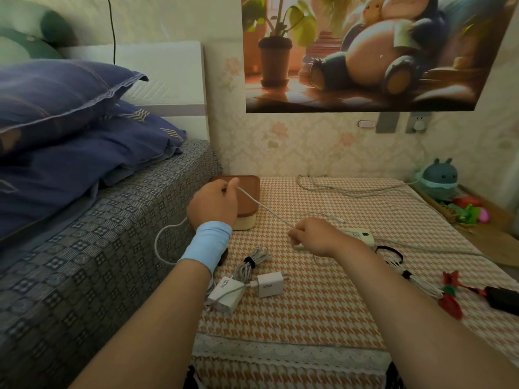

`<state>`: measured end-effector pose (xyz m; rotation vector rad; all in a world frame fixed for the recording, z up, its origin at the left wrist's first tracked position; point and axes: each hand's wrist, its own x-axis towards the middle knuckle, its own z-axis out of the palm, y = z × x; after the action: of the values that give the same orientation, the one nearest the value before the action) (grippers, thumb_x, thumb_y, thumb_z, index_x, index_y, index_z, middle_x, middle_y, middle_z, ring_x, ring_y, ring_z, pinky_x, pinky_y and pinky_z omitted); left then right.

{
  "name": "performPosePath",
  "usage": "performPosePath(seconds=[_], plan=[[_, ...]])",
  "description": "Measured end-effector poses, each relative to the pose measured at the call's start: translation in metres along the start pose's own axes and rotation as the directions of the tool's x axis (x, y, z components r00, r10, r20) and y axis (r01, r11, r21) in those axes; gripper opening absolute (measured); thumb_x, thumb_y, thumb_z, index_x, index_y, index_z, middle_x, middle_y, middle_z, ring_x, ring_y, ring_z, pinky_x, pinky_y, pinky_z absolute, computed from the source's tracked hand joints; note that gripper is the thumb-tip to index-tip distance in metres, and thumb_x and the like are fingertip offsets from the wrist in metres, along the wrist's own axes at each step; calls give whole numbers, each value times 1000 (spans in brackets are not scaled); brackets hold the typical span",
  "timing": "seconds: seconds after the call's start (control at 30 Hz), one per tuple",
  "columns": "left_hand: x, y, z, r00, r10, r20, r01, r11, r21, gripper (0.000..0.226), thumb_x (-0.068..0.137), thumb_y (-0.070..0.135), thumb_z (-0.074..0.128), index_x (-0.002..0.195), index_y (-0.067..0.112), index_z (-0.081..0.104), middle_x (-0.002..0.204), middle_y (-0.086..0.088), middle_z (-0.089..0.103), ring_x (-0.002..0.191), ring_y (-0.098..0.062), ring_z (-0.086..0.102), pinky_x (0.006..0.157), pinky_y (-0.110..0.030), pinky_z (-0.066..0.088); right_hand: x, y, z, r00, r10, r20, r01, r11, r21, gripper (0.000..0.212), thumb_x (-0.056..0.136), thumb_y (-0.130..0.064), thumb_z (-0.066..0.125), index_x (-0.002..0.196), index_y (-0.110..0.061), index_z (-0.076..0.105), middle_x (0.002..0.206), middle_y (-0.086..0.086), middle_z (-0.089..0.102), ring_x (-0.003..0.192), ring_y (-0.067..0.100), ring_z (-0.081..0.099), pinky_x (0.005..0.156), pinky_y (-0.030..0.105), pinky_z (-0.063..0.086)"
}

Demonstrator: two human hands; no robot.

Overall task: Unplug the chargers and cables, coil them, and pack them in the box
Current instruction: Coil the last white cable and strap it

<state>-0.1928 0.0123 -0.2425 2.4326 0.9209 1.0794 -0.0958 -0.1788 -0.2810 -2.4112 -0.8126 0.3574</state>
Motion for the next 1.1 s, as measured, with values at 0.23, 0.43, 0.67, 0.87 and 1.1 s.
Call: performPosePath(seconds=[0.23, 0.43, 0.67, 0.87, 1.1], plan=[[7, -16, 8, 994, -88, 61, 81, 991, 104, 39, 100, 42, 44, 87, 15, 69, 85, -6, 64, 85, -29, 60, 72, -35, 46, 0, 7, 3, 995, 48, 89, -45, 999, -25, 24, 101, -28, 60, 88, -20, 79, 76, -5, 73, 75, 13, 66, 65, 26, 47], [-9, -1, 27, 838, 465, 286, -511, 852, 113, 56, 77, 0, 59, 127, 25, 59, 139, 0, 51, 132, -27, 39, 118, -48, 15, -1, -10, 10, 991, -121, 53, 121, 993, -1, 27, 98, -40, 64, 82, -25, 80, 65, 0, 71, 55, 13, 57, 62, 31, 47], [-29, 25, 25, 676, 439, 592, -317, 898, -304, 33, 98, 13, 40, 118, 17, 66, 109, -9, 69, 91, -24, 62, 85, -36, 52, -7, -18, 6, 967, -241, -78, 252, 949, 188, 47, 104, -27, 55, 58, -20, 63, 56, -1, 61, 48, 7, 53, 53, 22, 42], [-13, 23, 14, 705, 393, 591, -449, 891, -57, 36, 95, 47, 40, 84, 30, 69, 84, 3, 68, 78, -20, 62, 74, -38, 53, -8, -21, 11, 968, -244, -64, 252, 945, 210, 27, 86, -40, 75, 98, -16, 76, 92, 4, 75, 78, 22, 69, 78, 45, 57], [11, -11, 4, 840, 205, 503, -216, 976, -37, 35, 96, 48, 51, 81, 27, 73, 80, 1, 69, 77, -22, 64, 69, -32, 50, -5, -8, -1, 966, -195, -169, 211, 974, 84, 21, 88, -52, 68, 106, -41, 74, 99, -17, 71, 91, 6, 66, 87, 43, 57]])
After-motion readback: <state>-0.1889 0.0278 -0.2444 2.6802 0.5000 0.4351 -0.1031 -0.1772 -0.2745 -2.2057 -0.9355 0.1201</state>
